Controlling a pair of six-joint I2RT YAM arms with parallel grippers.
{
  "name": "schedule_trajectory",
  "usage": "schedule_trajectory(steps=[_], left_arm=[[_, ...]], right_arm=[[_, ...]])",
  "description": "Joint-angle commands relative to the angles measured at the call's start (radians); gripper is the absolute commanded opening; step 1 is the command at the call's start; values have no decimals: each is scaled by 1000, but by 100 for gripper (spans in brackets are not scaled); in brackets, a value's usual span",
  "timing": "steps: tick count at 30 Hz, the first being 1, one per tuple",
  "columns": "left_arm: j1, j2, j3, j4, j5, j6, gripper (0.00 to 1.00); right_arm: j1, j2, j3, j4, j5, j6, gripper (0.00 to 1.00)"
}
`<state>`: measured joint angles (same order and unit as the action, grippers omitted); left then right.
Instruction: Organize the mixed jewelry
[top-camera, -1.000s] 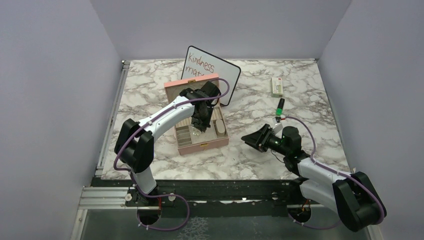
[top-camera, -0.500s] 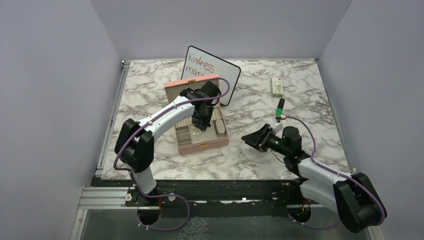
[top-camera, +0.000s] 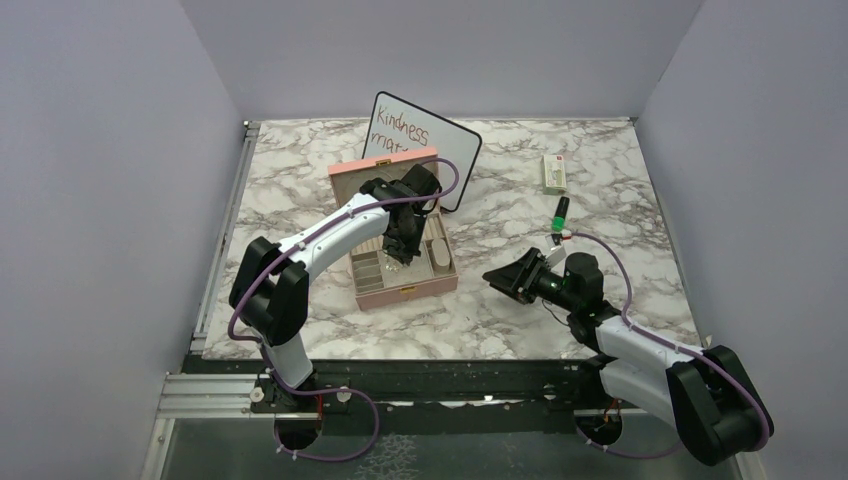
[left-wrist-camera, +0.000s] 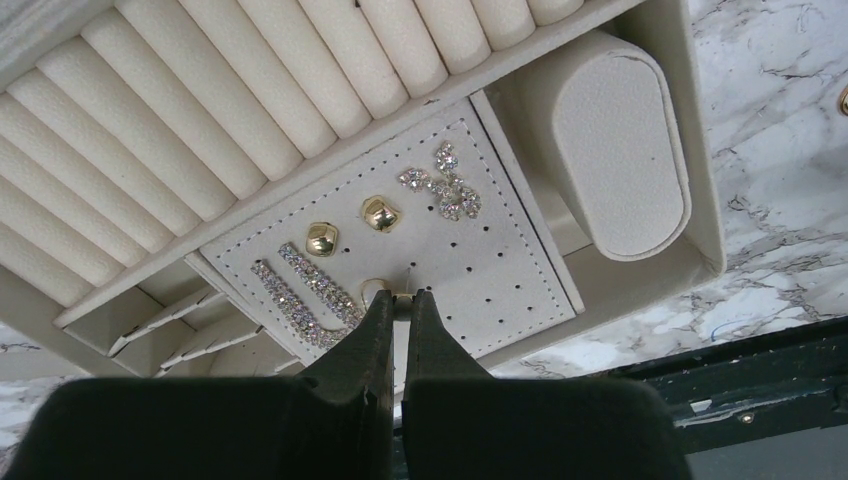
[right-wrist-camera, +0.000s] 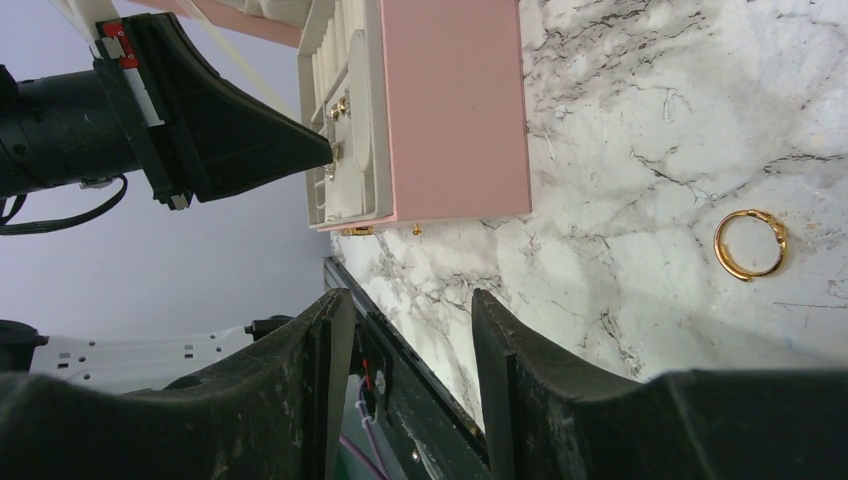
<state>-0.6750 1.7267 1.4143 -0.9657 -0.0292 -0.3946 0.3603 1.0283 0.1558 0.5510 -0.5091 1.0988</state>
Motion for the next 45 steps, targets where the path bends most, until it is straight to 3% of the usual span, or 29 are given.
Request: schedule_trajectory(steps=[1,23,33,45], left_arm=[[2,5,1,8,-14,5,0],[2,10,9,25,10,6,0],[1,9,-5,-1,-54,12,0],[-5,7,-14,-2,17,33,0]], right_arm=[[5,-14,2,3,16,0,51],[6,-9,4,0,18,-1,51],[5,-9,7,-2,18,-2,51],[5,2,1,12,13,0,51]])
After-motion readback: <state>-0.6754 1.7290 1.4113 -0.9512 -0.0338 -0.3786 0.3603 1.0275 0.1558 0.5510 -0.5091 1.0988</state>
